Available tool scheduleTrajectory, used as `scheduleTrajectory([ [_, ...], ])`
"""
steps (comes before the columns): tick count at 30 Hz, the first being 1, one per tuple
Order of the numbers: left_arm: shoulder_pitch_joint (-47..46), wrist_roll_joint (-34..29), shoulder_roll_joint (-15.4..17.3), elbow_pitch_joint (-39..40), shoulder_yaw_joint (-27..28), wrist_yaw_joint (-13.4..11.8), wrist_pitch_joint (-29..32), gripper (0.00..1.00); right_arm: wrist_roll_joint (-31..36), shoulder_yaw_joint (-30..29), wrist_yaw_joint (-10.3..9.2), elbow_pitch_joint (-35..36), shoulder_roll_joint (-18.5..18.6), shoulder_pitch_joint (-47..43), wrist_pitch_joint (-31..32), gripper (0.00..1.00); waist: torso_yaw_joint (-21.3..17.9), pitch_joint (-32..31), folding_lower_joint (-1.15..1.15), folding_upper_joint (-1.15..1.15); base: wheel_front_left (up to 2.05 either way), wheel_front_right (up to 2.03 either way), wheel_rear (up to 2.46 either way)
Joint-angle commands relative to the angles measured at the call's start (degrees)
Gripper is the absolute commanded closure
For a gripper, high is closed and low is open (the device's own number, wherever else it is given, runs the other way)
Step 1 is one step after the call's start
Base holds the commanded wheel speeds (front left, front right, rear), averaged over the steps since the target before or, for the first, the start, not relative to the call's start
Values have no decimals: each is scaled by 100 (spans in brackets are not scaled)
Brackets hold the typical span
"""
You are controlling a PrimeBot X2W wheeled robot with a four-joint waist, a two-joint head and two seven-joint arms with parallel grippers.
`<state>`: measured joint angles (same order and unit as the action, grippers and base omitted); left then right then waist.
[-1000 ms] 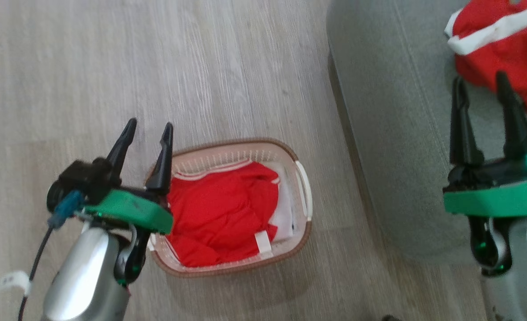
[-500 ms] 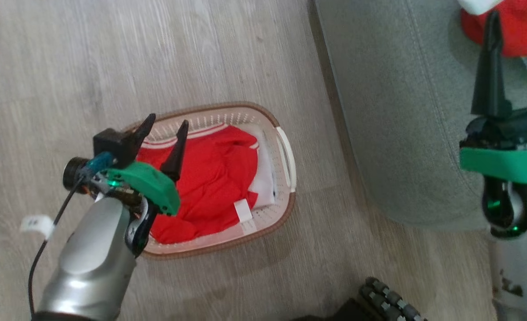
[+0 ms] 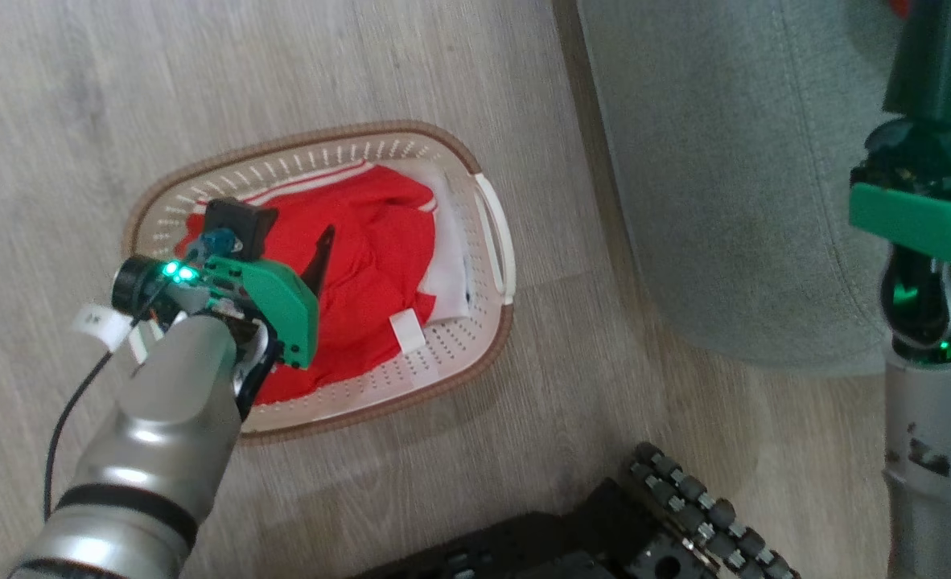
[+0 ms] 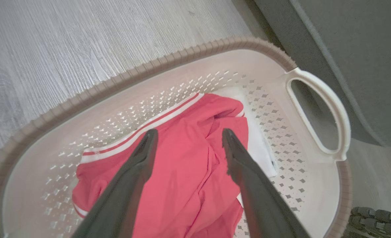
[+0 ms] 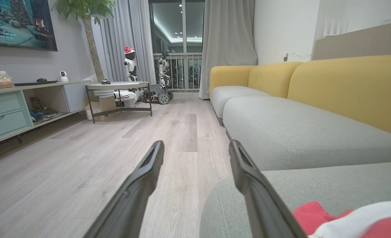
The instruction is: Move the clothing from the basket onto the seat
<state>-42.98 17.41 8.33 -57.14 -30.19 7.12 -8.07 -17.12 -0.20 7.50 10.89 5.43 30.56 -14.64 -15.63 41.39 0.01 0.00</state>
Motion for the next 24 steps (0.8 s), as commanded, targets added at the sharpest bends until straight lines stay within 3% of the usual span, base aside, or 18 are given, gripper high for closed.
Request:
scheduleTrajectory([
  [1, -73, 37, 51, -4, 65, 29, 10, 0, 3, 78, -1, 225, -61, 23, -26, 0, -89, 172, -1, 0, 0, 0, 0],
  [15, -801, 225, 105, -1185, -544, 35, 638, 0, 18, 229, -1, 502, -200, 446, -35, 0, -441, 1013, -1, 0, 0, 0, 0],
  [24, -947, 303, 208, -1463, -952, 36, 1304, 0, -10, 323, -1, 510, -245, 624, -35, 0, -564, 1251, -1, 0, 0, 0, 0],
])
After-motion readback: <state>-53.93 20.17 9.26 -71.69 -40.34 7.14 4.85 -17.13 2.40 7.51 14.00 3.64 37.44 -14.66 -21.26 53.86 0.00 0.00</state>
